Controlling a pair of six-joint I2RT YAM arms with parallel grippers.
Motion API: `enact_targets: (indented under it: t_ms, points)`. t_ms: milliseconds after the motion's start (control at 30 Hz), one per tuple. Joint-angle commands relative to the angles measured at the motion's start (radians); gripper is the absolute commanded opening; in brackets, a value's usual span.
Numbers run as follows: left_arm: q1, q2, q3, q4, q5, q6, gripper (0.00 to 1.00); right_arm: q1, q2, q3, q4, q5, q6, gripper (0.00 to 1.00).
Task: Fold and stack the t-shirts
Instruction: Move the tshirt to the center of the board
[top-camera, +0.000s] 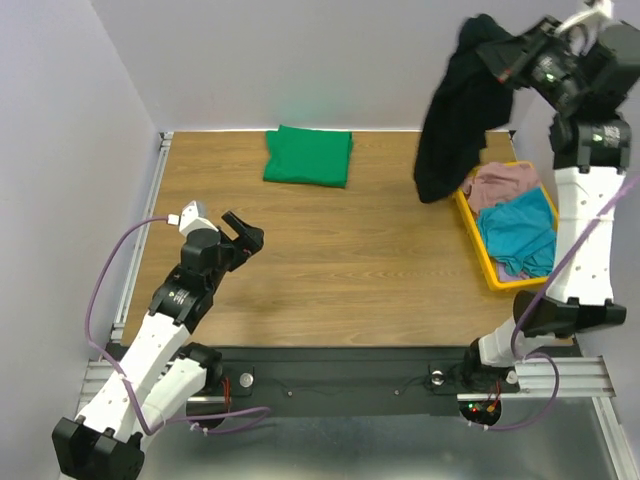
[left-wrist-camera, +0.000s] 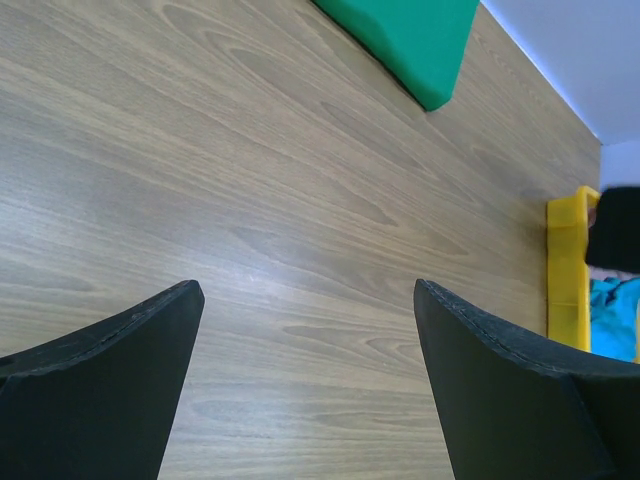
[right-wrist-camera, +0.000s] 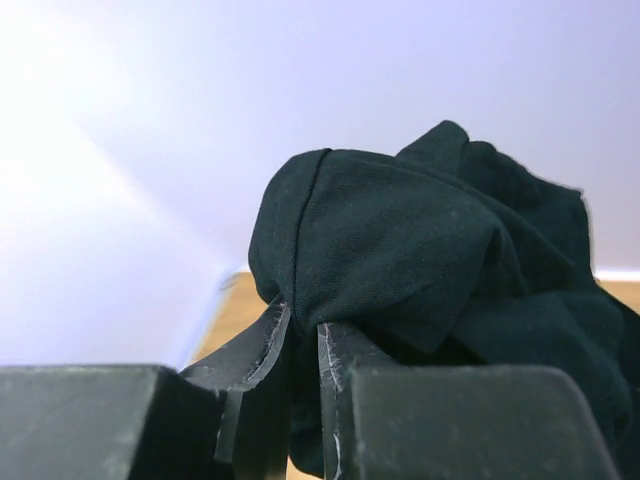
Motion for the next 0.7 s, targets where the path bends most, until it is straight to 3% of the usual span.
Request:
enact_targets:
  t_ms: [0, 167, 300, 400, 600, 667]
  points:
    - [0.001, -0.046, 0.028, -0.008, -0.003, -0.018, 0.99, 0.169, 0.038, 0.141, 0.144, -0.134, 0.051, 0.0]
    - [0.001, -0.068, 0.037, -0.047, -0.017, -0.038, 0.99, 0.424, 0.144, 0.178, 0.155, -0.094, 0.025, 0.01]
    - [0.001, -0.08, 0.042, -0.081, -0.032, -0.022, 0.99, 0.527, 0.11, 0.004, 0.158, -0.052, -0.041, 0.0]
    - [0.002, -0.086, 0.049, -0.111, -0.08, -0.038, 0.99, 0.528, -0.005, -0.286, 0.166, 0.027, -0.076, 0.01]
    - [0.002, -0.08, 0.022, -0.075, -0.084, -0.061, 0.99, 0.525, -0.21, -0.937, 0.183, 0.521, -0.031, 0.04]
    - [0.002, -0.057, 0.006, -0.067, -0.095, -0.069, 0.99, 0.518, -0.212, -1.126, 0.181, 0.691, 0.009, 0.11]
